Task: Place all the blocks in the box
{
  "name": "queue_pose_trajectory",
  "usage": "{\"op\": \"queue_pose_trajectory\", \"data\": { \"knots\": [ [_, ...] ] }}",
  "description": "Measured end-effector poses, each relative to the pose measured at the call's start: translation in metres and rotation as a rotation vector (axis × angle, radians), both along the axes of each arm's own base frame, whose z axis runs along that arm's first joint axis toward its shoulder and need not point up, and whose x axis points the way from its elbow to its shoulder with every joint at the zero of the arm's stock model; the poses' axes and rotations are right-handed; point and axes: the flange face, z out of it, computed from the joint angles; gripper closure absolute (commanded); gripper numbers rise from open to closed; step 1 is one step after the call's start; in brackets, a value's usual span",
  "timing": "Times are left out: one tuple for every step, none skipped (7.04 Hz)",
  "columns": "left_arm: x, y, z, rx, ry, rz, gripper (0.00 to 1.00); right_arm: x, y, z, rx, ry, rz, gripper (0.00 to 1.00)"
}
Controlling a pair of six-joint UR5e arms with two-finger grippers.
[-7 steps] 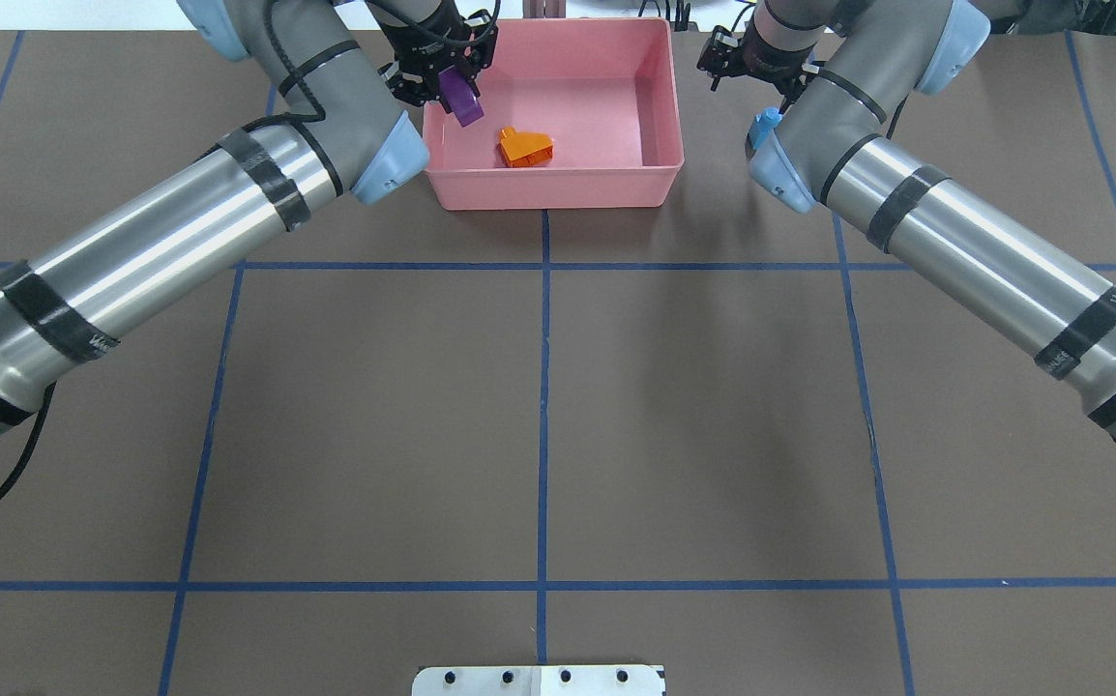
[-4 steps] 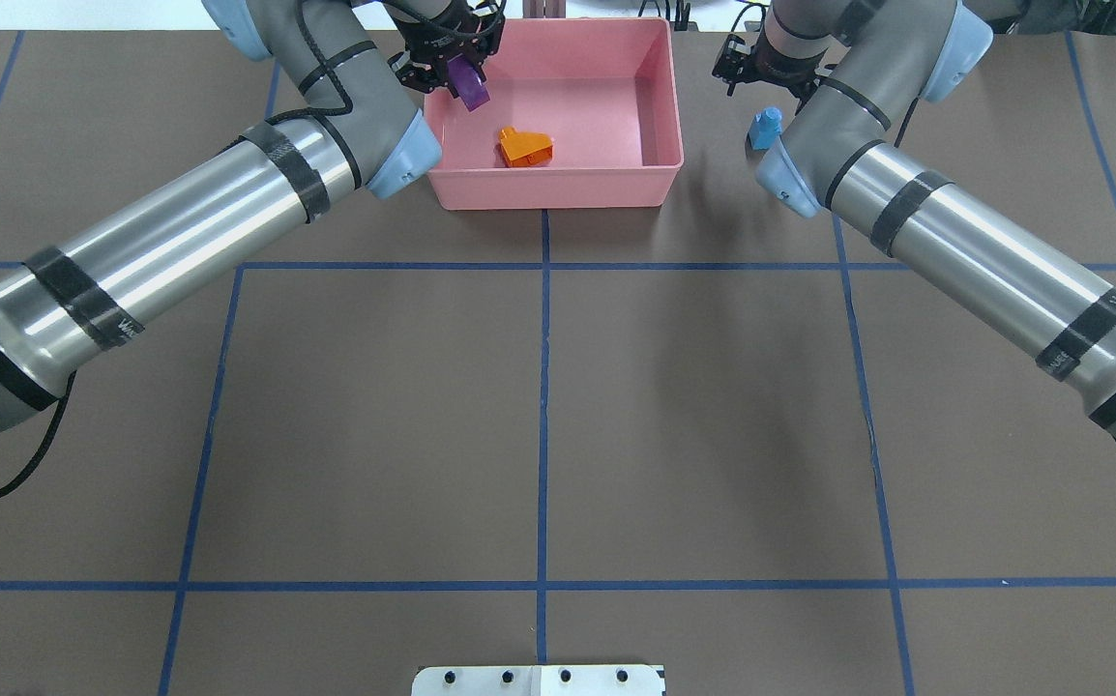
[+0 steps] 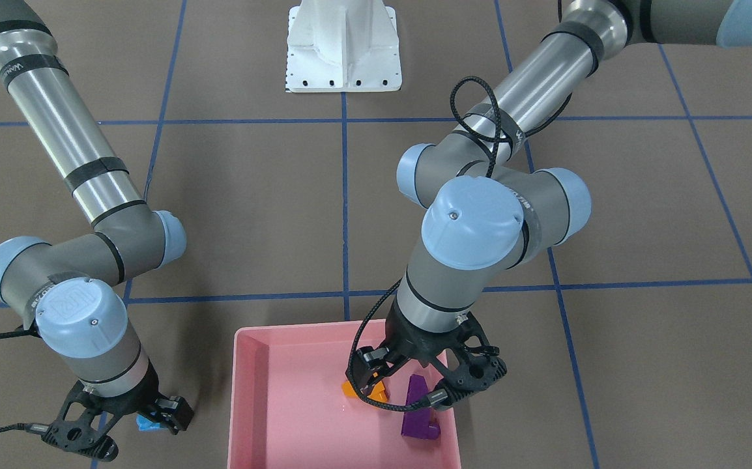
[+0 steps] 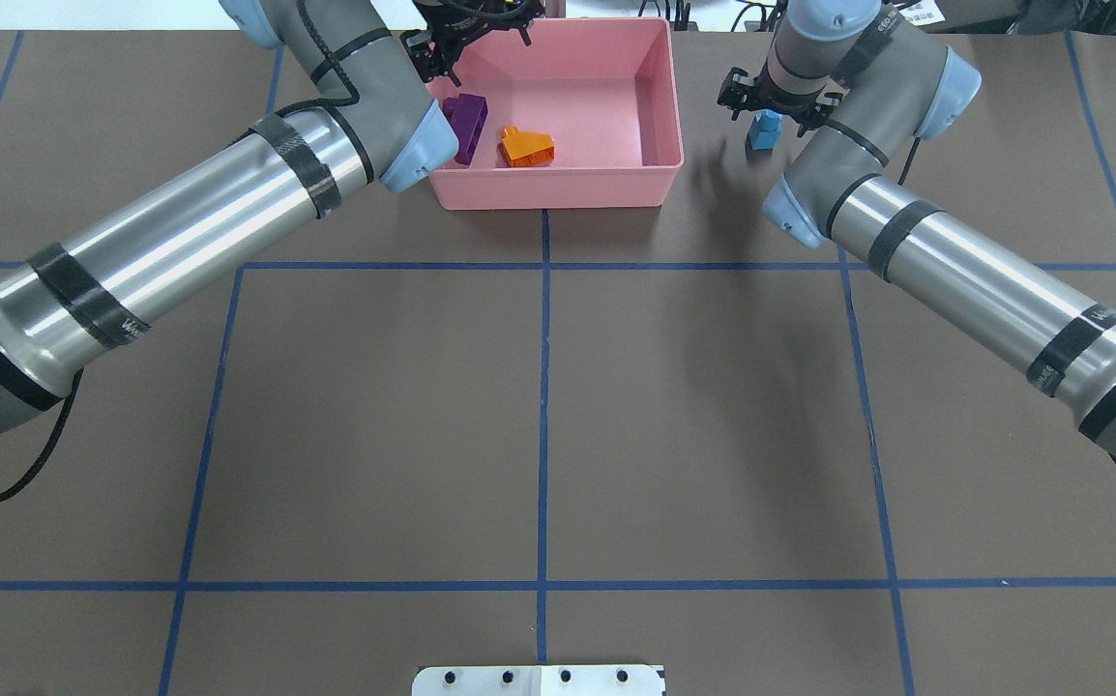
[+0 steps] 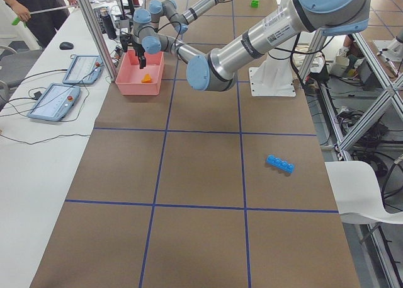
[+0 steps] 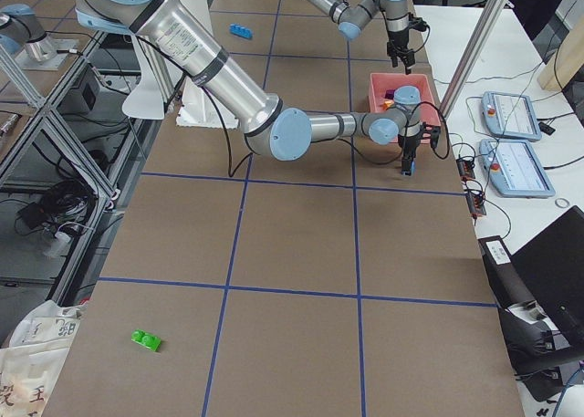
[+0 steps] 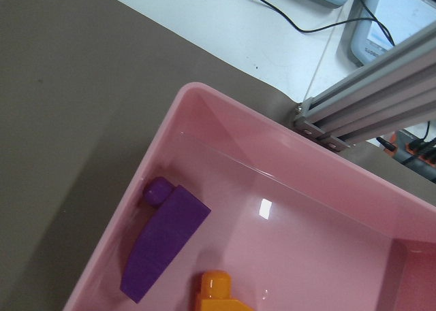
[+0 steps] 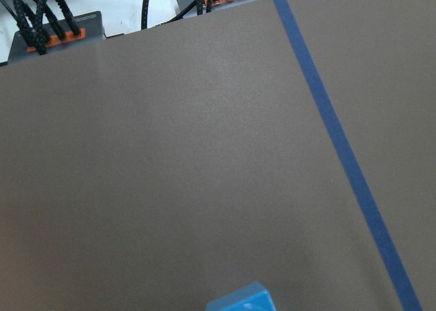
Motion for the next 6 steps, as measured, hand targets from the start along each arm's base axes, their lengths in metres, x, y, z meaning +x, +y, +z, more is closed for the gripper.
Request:
{"op": "queue_pose_trajectory", "data": {
  "knots": [
    [-0.003, 0.005, -0.003, 0.002, 0.011, 0.012, 0.01, -0.003, 0.001, 0.008, 0.008, -0.006, -0.002, 0.99],
    [-0.008, 0.015, 0.005, 0.001, 0.019, 0.026, 0.01, -0.006, 0.002, 0.012, 0.011, -0.008, -0.004, 1.00],
    [-0.019, 0.030, 0.021, -0.002, 0.033, 0.056, 0.01, -0.006, 0.002, 0.013, 0.014, -0.011, -0.007, 1.00],
    [-0.033, 0.046, 0.039, 0.002, 0.051, 0.088, 0.01, 0.003, -0.002, 0.008, 0.023, -0.020, -0.012, 1.00],
    [-0.045, 0.062, 0.057, 0.008, 0.061, 0.104, 0.01, 0.022, -0.011, -0.003, 0.027, -0.041, -0.018, 1.00],
    [-0.060, 0.086, 0.078, 0.024, 0.070, 0.118, 0.01, 0.044, -0.020, -0.030, 0.012, -0.068, -0.019, 1.00]
  ]
}}
